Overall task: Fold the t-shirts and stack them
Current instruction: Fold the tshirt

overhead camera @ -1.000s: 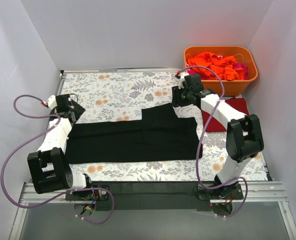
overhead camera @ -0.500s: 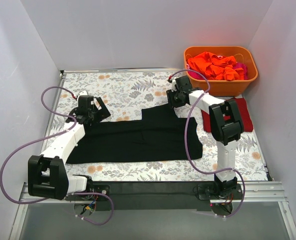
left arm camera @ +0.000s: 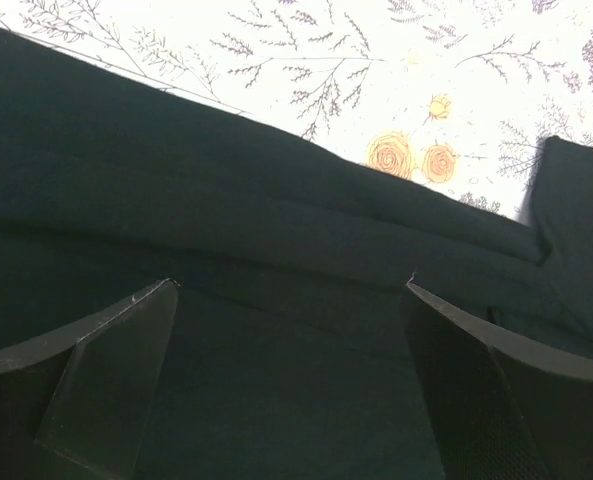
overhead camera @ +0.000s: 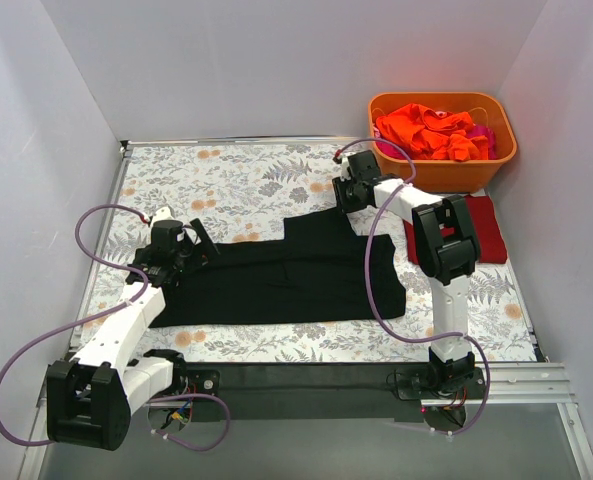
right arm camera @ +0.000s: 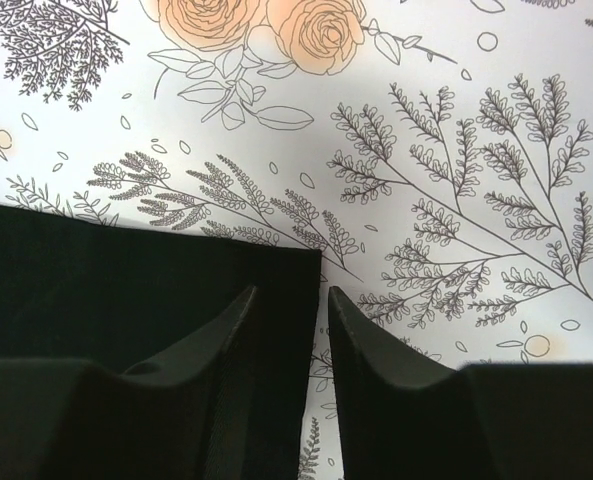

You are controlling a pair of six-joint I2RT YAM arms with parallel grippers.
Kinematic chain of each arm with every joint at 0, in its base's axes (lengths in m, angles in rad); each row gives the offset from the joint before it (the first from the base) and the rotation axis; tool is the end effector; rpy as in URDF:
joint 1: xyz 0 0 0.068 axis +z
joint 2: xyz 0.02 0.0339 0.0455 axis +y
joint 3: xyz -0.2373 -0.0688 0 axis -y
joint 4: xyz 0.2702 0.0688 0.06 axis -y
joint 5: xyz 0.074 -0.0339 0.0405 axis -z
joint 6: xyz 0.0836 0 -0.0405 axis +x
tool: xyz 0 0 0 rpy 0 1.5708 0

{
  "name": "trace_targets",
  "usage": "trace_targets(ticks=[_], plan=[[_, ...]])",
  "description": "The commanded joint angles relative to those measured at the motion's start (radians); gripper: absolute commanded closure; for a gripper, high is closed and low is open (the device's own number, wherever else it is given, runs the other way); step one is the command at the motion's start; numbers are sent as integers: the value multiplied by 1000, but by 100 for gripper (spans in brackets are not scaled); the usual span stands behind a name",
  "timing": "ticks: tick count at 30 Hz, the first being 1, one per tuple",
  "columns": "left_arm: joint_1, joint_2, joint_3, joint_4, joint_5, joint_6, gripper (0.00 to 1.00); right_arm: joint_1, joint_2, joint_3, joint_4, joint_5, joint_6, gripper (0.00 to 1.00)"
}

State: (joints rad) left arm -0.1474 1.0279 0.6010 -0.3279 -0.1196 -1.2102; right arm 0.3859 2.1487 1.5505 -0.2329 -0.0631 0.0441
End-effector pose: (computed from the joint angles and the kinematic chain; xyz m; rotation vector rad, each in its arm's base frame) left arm 0.2810 -0.0316 0.1518 -1.2601 2.0221 -0.5354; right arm 0.4731 0.1979 0.0934 -0.4403 2.3775 0.2745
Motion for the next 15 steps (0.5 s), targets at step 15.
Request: trace_targets(ticks=[15], plan=[[-4,-23,5,44,-66,14,13,82,-177,-29,-52,11,-36,99]])
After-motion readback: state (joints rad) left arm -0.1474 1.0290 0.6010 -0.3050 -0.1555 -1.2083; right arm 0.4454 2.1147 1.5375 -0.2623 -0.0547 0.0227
